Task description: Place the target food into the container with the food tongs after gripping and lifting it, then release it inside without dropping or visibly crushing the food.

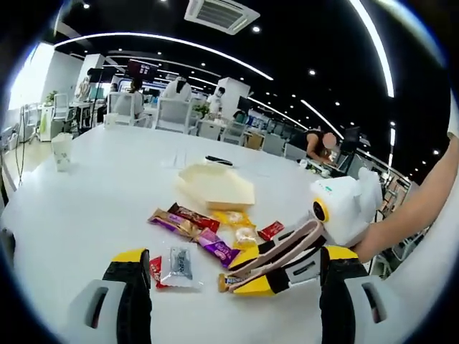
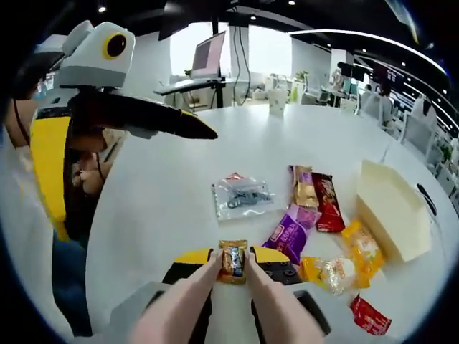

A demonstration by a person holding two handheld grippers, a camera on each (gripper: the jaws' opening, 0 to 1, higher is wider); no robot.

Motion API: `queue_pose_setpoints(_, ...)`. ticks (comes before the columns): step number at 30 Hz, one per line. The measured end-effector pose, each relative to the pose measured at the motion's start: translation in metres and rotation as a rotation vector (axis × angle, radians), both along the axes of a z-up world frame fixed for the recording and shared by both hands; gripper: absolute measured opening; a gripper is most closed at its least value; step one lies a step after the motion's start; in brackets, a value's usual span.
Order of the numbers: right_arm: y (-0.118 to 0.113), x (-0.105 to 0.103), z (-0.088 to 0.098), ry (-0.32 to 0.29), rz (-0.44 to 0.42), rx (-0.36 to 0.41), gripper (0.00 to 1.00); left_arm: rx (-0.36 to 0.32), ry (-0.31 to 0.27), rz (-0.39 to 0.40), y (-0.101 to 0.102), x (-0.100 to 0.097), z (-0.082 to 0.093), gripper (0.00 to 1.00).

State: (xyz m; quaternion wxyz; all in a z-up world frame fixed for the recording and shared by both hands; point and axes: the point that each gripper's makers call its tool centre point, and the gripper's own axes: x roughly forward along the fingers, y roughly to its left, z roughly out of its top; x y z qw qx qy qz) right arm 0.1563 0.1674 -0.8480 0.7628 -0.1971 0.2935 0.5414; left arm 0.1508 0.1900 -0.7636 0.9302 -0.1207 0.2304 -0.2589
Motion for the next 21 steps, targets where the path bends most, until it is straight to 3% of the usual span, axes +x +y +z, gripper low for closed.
queue_pose_setpoints(4, 0.002, 0.003, 0.000, 0.017, -0.026, -0.025, 0.19, 0.008, -0.012, -0.036, 0.001, 0.000, 0.004, 0.99)
queue_pose_setpoints(7, -0.003, 0.008, 0.001, 0.111, -0.097, -0.011, 0.19, 0.013, -0.021, -0.048, 0.012, 0.005, 0.005, 0.99)
queue_pose_setpoints(10, -0.005, 0.010, 0.008, 0.074, -0.096, -0.020, 0.19, -0.009, -0.031, -0.047, 0.017, 0.006, 0.007, 0.99)
queue_pose_setpoints(13, -0.010, 0.011, 0.017, 0.085, -0.150, -0.006, 0.19, -0.017, -0.008, -0.076, 0.016, 0.002, -0.001, 0.99)
queue_pose_setpoints(15, -0.012, 0.010, 0.022, 0.070, -0.144, -0.006, 0.19, -0.011, -0.031, -0.099, 0.016, 0.000, -0.002, 0.99)
queue_pose_setpoints(17, -0.016, 0.012, 0.022, 0.065, -0.148, -0.017, 0.19, -0.019, -0.013, -0.101, 0.017, -0.001, -0.011, 0.99)
queue_pose_setpoints(19, -0.024, 0.019, 0.028, 0.046, -0.209, -0.013, 0.19, -0.037, 0.008, -0.101, 0.015, -0.001, -0.018, 0.99)
queue_pose_setpoints(21, -0.031, 0.028, 0.037, 0.058, -0.298, 0.043, 0.19, -0.041, 0.005, -0.107, 0.011, 0.000, -0.018, 0.99)
